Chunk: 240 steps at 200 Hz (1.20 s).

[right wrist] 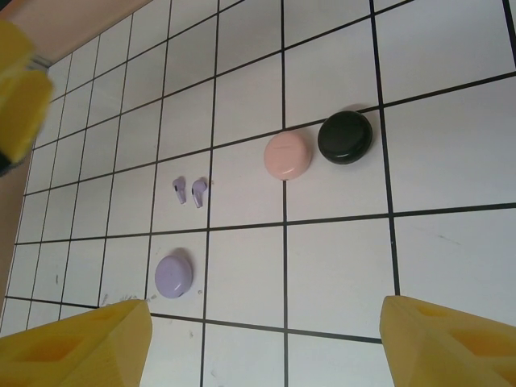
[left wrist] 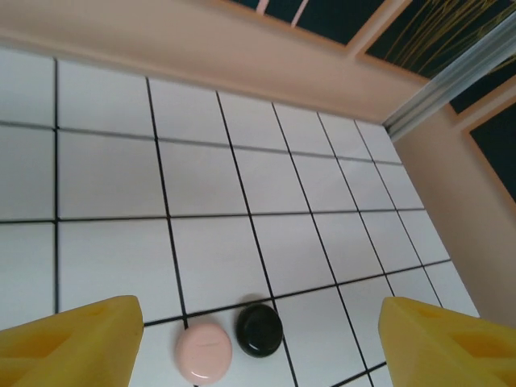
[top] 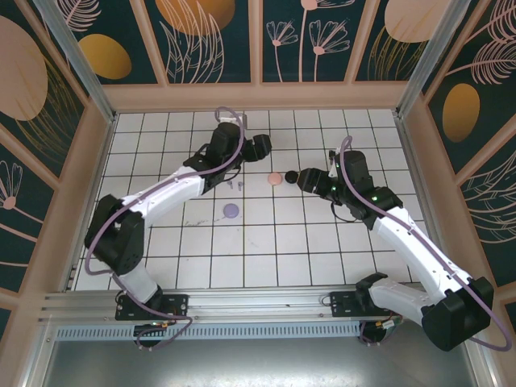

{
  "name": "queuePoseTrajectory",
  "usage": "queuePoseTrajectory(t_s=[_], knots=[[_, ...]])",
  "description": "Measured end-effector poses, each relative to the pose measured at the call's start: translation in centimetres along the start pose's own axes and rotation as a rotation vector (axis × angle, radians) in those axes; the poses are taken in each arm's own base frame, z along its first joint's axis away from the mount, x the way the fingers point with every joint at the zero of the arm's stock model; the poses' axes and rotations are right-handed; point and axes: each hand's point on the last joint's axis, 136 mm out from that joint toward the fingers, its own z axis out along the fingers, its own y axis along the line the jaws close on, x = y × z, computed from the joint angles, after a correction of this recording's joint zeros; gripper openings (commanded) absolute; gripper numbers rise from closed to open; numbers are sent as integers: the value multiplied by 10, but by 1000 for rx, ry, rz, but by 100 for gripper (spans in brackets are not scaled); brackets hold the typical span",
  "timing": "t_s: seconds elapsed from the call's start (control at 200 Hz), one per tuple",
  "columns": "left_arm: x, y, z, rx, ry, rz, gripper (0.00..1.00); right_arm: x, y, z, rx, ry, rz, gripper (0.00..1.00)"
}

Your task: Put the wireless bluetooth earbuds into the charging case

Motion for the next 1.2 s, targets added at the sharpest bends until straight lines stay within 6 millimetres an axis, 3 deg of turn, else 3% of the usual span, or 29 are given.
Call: queuePoseTrajectory(t_s=[0.055,0.195,0.21,0.23,0.385,0.611,0.896,1.201], knots=[[-5,2,-10,-9,-23,10,77,0,1,1,-3,0,0,75],[-2,15,-30,-44,-52,32,88,2,3,8,-4,12,2,75],[0,17,-32,-49,-53,31,97,2,3,9,-4,14,-1,75],[2,20,-34,-54,-55,39,99,4,4,11,-5,19,-2,75],[14,37,-49,-88,-65,61,99,20,13,27,5,63,-23,75],[5,54,-69,-160,-146,56,99,56,32,58,37,159,-73,75],[-21,105,-95,-377,-290,-46,99,92,52,100,93,255,-131,74],[-16,153,-114,-469,-329,-111,99,121,90,150,101,330,-271,75]])
